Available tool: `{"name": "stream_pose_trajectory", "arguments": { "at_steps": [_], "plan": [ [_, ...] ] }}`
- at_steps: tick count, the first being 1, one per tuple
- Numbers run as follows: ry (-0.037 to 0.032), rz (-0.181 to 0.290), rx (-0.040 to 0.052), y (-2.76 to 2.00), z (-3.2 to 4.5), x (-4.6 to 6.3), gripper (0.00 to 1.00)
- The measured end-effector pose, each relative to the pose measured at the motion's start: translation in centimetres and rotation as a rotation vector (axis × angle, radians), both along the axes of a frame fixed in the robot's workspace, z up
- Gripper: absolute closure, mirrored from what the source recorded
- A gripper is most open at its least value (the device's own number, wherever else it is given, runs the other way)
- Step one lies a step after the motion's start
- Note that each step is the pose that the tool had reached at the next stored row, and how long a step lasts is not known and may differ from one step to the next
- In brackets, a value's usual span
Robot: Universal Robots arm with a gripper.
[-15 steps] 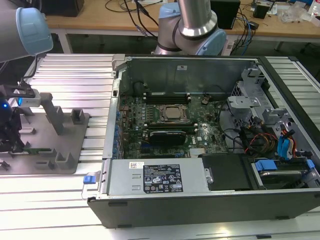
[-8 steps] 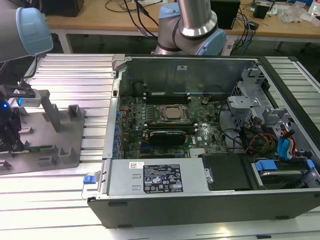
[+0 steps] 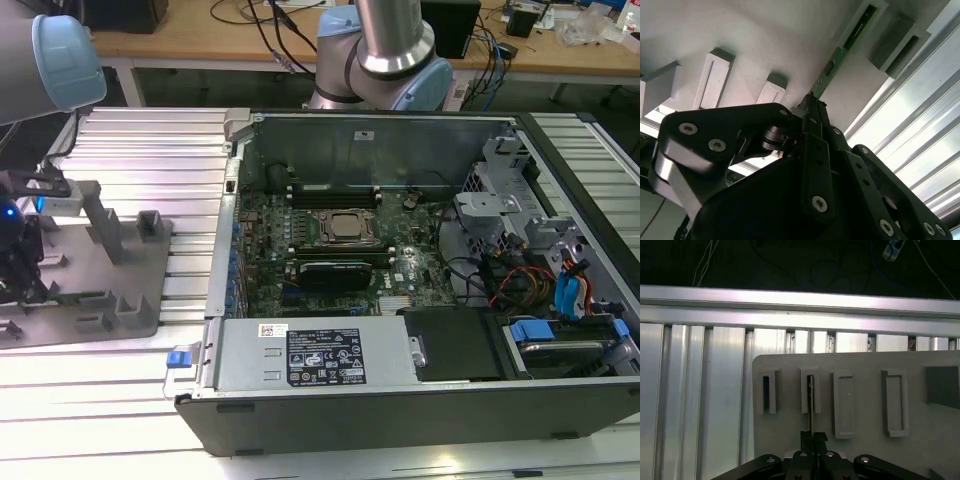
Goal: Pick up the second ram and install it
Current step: 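Pick up the second ram and move it above second insertion slot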
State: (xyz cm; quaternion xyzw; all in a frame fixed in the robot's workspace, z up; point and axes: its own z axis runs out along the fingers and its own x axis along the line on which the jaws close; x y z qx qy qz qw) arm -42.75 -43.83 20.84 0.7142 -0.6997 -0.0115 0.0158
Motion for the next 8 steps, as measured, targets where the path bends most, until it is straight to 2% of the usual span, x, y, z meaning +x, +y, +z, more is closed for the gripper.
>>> {"name": "stream_pose_trajectory", "arguments": {
  "at_steps": [3, 8],
  "plan": [
    [-0.0002, -0.043, 0.0000, 0.00, -0.04, 0.00, 0.91],
    [0.0003, -0.049, 0.0000, 0.00, -0.05, 0.00, 0.91]
  ]
}}
